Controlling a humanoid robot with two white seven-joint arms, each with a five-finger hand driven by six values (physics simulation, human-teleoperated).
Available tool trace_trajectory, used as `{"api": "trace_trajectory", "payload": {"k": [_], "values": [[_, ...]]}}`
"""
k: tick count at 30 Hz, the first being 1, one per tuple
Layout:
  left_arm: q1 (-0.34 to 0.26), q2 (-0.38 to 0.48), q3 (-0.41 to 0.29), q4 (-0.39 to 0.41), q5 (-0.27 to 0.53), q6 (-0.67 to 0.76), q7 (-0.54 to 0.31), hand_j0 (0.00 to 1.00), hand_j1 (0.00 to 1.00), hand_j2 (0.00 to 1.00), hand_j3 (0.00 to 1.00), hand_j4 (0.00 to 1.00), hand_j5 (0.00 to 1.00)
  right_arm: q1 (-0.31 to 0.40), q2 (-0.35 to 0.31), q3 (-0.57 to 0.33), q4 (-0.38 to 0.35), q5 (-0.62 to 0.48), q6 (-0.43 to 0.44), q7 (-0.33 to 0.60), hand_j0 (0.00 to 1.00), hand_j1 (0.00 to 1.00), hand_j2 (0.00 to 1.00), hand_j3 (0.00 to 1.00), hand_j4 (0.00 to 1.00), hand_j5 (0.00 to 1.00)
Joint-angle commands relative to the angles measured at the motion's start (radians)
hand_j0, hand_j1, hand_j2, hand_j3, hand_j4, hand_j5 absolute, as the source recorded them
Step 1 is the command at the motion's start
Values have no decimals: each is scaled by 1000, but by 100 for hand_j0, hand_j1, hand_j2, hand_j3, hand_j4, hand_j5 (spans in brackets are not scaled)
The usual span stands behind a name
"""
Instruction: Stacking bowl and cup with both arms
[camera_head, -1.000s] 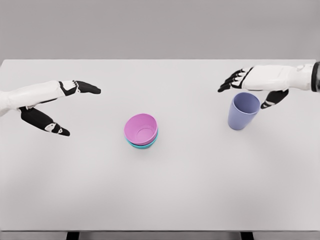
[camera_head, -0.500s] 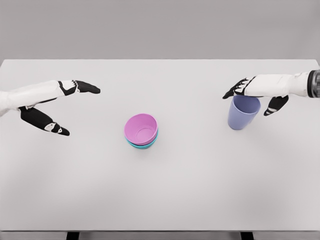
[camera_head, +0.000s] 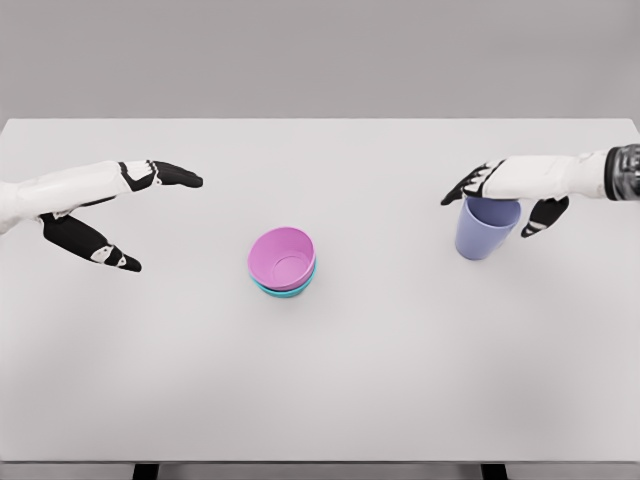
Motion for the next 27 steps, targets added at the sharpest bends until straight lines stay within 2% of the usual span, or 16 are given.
{"api": "trace_trajectory", "payload": {"k": [1, 4, 6, 11, 15, 17, 21, 27], "values": [[0, 1, 1, 0, 8, 3, 0, 100, 100, 100, 100, 100, 100, 0, 0, 5, -1, -5, 2, 0, 97, 97, 97, 97, 97, 97], [0, 1, 1, 0, 8, 3, 0, 100, 100, 100, 100, 100, 100, -2, 0, 5, -4, -5, 2, 0, 91, 91, 91, 91, 91, 91], [0, 1, 1, -1, 8, 3, 0, 100, 100, 100, 100, 100, 100, -2, 0, 5, -7, -5, 2, 0, 83, 83, 83, 83, 83, 83], [0, -2, -1, -1, 8, 3, 0, 100, 100, 100, 100, 100, 100, -2, 0, 3, -7, -7, 2, 0, 69, 69, 69, 69, 69, 69], [0, -2, 1, -1, 8, 3, 0, 100, 100, 100, 100, 100, 100, -6, 1, 0, -4, -7, 2, 0, 68, 68, 68, 68, 68, 68], [0, -2, 1, -1, 8, 3, 0, 100, 100, 100, 100, 100, 100, -8, 23, -7, 3, -7, 2, 0, 67, 67, 67, 67, 67, 67], [0, -4, 1, -1, 8, 3, 0, 100, 100, 100, 100, 100, 100, -9, 43, -10, 2, -7, 2, 0, 60, 60, 60, 60, 60, 60], [0, -4, 1, -3, 8, 3, 0, 100, 100, 100, 100, 100, 100, -41, 44, -17, -4, -10, 2, 0, 60, 60, 60, 60, 60, 60]]}}
